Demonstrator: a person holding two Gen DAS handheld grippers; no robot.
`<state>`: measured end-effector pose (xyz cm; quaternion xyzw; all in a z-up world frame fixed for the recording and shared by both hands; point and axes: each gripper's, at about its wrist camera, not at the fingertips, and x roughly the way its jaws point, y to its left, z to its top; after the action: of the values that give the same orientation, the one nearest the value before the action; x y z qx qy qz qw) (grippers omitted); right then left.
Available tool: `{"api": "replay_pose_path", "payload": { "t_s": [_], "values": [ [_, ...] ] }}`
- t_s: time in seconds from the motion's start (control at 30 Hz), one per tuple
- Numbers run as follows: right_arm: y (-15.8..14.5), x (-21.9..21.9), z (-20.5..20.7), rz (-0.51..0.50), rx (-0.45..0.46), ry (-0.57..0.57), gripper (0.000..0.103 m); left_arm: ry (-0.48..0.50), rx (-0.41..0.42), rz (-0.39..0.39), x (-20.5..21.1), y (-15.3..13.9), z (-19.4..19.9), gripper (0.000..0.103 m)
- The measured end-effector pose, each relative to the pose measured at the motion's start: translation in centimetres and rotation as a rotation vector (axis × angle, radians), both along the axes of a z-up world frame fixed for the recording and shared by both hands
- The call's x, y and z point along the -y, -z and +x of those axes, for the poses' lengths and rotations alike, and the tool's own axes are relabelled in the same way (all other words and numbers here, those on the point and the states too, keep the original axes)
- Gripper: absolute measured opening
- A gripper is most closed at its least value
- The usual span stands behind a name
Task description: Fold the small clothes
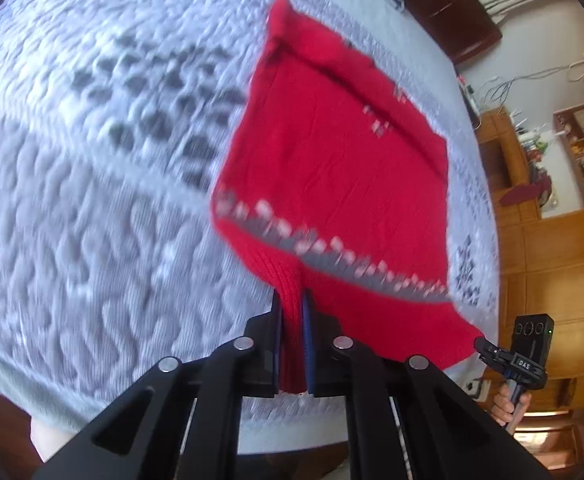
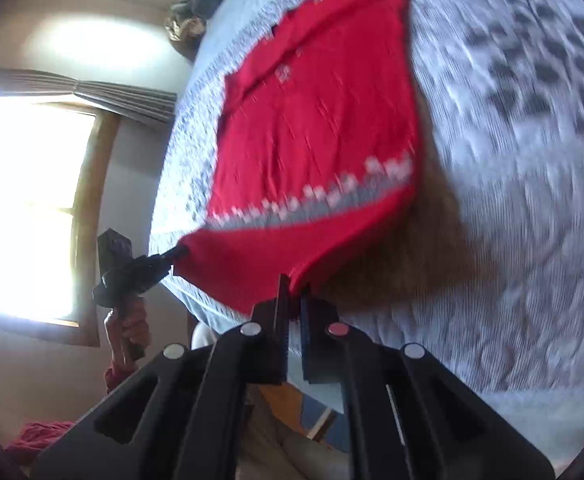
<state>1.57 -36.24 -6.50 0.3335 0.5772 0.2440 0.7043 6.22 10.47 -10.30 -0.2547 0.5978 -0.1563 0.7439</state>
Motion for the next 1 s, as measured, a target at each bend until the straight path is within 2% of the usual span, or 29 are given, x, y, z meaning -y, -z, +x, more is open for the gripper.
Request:
{"api": "replay_pose_path", "payload": {
  "t_s": [0.1,0.2,0.37,0.5,0.57,0.6,0.63,0.67,0.7,0.77,0.8,0.87,1.0],
  "values": [
    [-1.2,0.6,3.5,-0.033,0.022,0.011,0.003,-0.009,0.022,0.019,0.3,-0.9,3.5,0.009],
    [-1.0,1.1,7.8,-0.070,0.002,0.028,0.003,-0.022,0.011,0.033,0.5,-0.4,7.6,0.009],
    [1.4,2.4,14.9,-0.144,-0.056,0.065,0.003,-0.034,-0.008,0.105,3.0,1.9,13.1,0.009],
    [4.3,2.7,18.5,-0.180,-0.112,0.063,0.004,-0.031,-0.055,0.153,4.1,4.7,16.8,0.010],
    [5.3,2.9,19.4,-0.201,-0.134,0.057,0.009,-0.028,-0.076,0.152,4.3,5.7,17.4,0.015],
    [5.6,2.9,19.8,-0.227,-0.139,0.061,0.015,-0.027,-0.087,0.133,4.2,6.0,17.8,0.016],
    [5.5,3.4,19.8,-0.231,-0.131,0.067,0.033,-0.029,-0.092,0.111,4.0,6.0,17.8,0.018],
    [5.3,3.8,19.7,-0.239,-0.114,0.078,0.044,-0.033,-0.095,0.087,3.5,5.8,17.8,0.022],
    [5.0,4.1,19.7,-0.250,-0.094,0.084,0.050,-0.037,-0.090,0.076,2.8,5.3,17.6,0.027],
    [4.4,5.3,19.4,-0.243,-0.068,0.085,0.049,-0.050,-0.047,0.123,2.0,4.0,17.4,0.055],
    [4.1,5.8,19.2,-0.233,-0.055,0.088,0.045,-0.057,-0.002,0.203,1.7,2.9,17.3,0.059],
    [3.1,6.1,18.8,-0.219,-0.013,0.064,0.042,-0.037,0.061,0.289,1.7,1.4,17.3,0.060],
    [2.0,4.5,18.6,-0.239,0.024,-0.043,0.042,0.060,0.111,0.320,3.1,0.0,17.6,0.060]
  ]
}}
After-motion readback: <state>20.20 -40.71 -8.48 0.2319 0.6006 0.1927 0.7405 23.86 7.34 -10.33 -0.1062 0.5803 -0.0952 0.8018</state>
